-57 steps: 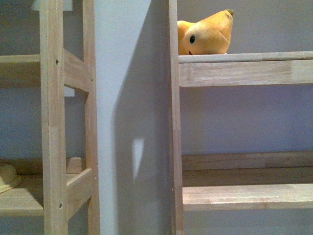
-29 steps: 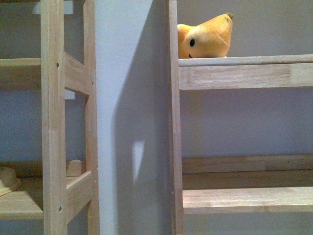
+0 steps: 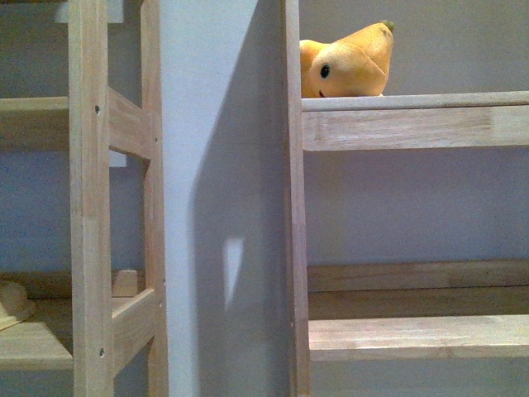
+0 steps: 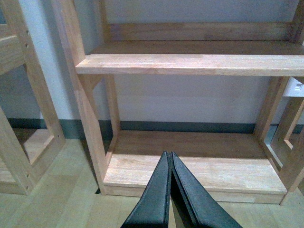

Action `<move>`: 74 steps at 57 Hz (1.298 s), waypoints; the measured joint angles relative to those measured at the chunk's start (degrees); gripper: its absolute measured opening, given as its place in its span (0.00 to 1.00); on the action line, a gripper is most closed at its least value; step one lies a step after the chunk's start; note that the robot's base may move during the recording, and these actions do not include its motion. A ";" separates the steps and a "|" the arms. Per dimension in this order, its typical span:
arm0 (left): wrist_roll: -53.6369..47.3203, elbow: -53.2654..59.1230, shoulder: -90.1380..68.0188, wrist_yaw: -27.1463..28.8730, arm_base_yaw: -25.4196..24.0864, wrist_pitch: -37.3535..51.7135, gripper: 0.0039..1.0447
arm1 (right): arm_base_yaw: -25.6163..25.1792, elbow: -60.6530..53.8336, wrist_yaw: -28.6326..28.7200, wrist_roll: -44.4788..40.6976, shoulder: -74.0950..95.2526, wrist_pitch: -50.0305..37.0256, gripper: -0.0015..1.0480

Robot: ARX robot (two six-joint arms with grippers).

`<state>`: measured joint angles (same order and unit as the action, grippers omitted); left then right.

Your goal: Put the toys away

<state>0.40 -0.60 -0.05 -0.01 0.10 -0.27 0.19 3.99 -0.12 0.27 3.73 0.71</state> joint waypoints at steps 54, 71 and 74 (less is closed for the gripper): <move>0.00 0.00 0.00 0.00 0.00 0.00 0.94 | -0.04 -3.17 0.09 -0.11 -3.21 -0.50 0.59; 0.00 0.00 0.00 0.00 0.00 0.00 0.94 | -0.04 -3.17 0.09 -0.11 -3.21 -0.50 0.93; 0.00 0.00 0.00 0.00 0.00 0.00 0.94 | -0.04 -3.17 0.09 -0.11 -3.21 -0.50 0.94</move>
<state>0.40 -0.60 -0.05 -0.01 0.10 -0.27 0.14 0.82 -0.03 0.16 0.51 0.21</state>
